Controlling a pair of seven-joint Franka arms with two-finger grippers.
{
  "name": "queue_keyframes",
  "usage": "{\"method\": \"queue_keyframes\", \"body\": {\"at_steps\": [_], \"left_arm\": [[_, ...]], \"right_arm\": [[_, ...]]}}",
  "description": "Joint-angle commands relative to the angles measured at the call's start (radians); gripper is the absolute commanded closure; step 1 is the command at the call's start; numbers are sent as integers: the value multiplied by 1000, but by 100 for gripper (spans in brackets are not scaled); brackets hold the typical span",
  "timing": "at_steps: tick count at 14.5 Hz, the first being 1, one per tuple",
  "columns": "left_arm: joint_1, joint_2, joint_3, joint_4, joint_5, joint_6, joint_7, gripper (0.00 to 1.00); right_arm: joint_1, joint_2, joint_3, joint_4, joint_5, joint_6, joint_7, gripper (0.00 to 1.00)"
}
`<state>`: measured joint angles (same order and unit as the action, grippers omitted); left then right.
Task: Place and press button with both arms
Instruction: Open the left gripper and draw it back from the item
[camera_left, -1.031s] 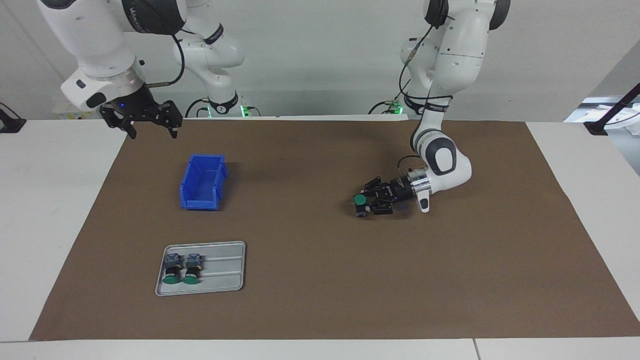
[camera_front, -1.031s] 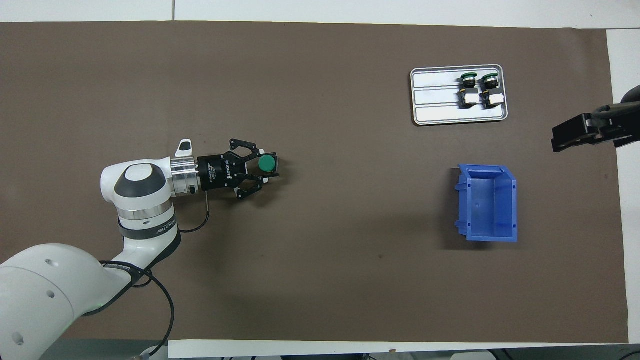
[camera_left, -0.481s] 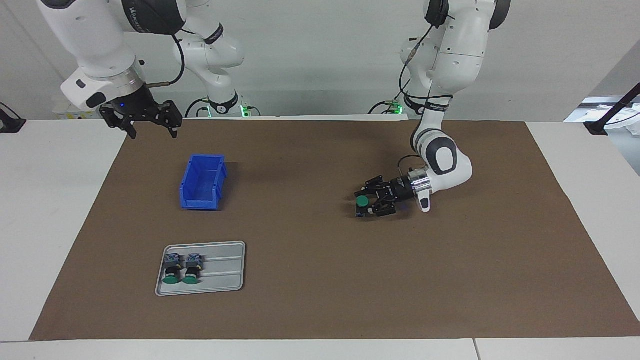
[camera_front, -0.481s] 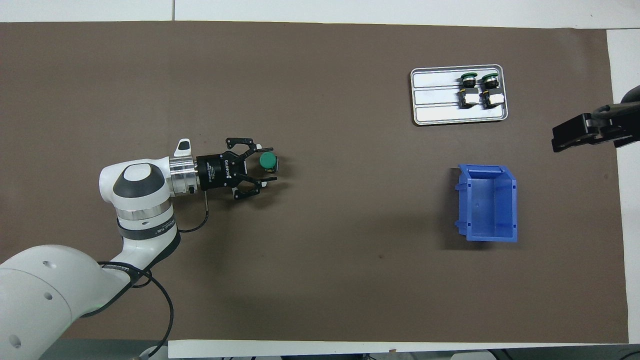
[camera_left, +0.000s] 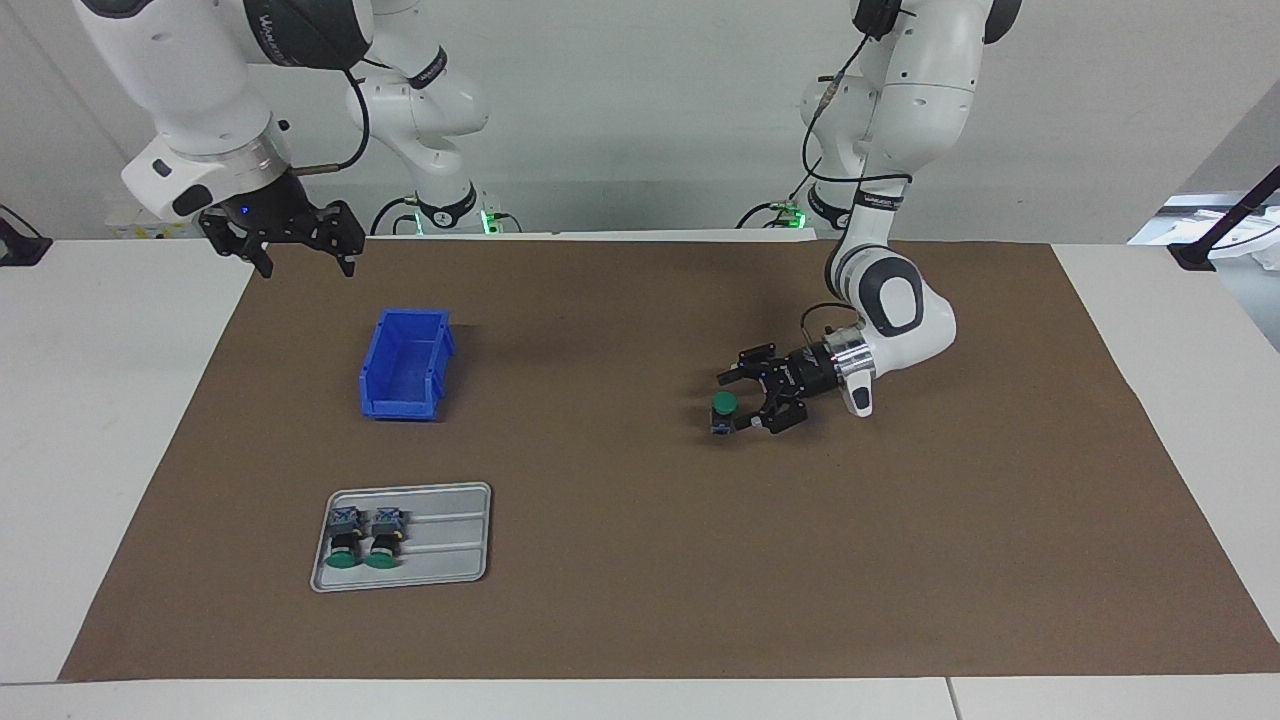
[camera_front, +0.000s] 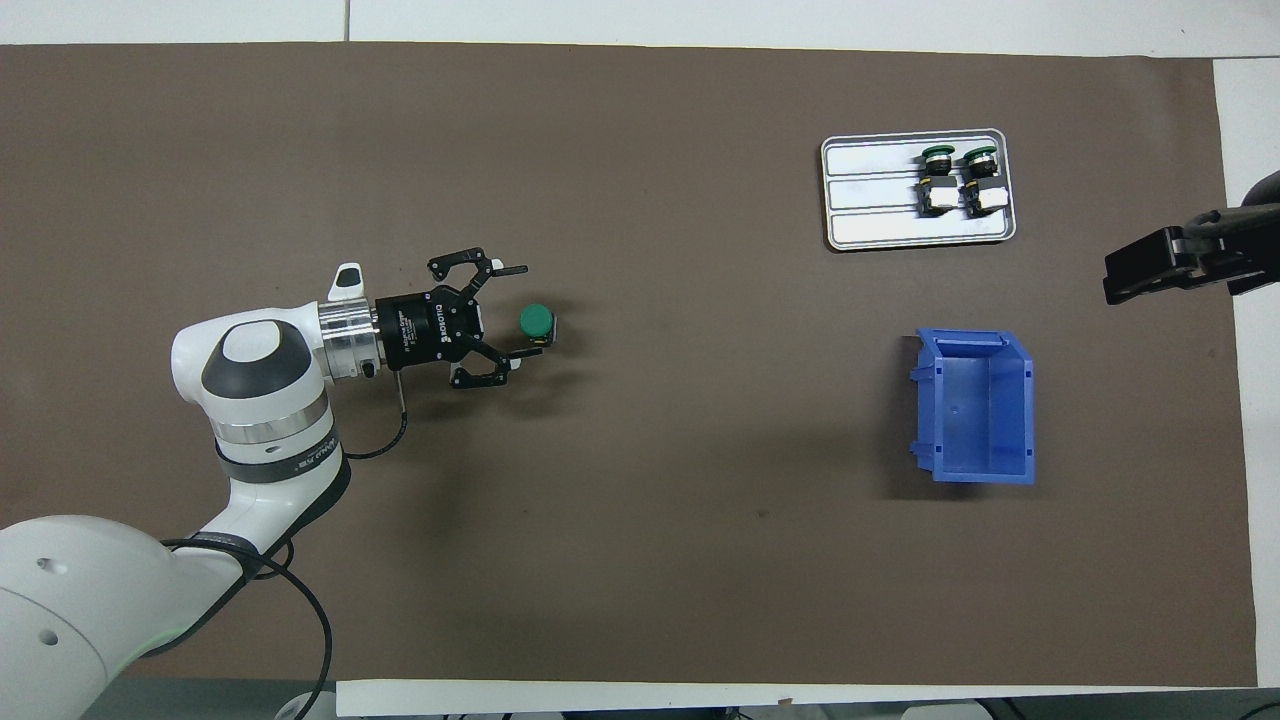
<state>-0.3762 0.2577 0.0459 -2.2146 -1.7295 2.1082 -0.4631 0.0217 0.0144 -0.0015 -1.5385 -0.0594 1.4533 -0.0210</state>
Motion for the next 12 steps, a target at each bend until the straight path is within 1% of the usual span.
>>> {"method": "queue_keyframes", "body": {"at_steps": [1, 2, 5, 10, 12], "left_arm": [[-32, -77, 2, -23, 88, 99, -55, 0], [-30, -93, 2, -22, 143, 107, -95, 0], [2, -149, 2, -10, 365, 105, -227, 0], [16, -195, 8, 18, 545, 101, -258, 0], [16, -212, 9, 45, 696, 95, -285, 0]], "right_arm": [[-3, -14, -2, -17, 0, 4, -14, 2], [-3, -14, 0, -17, 0, 4, -14, 2], [-3, -14, 0, -17, 0, 4, -14, 2], [-3, -14, 0, -17, 0, 4, -14, 2], [-3, -14, 0, -17, 0, 4, -14, 2]]}}
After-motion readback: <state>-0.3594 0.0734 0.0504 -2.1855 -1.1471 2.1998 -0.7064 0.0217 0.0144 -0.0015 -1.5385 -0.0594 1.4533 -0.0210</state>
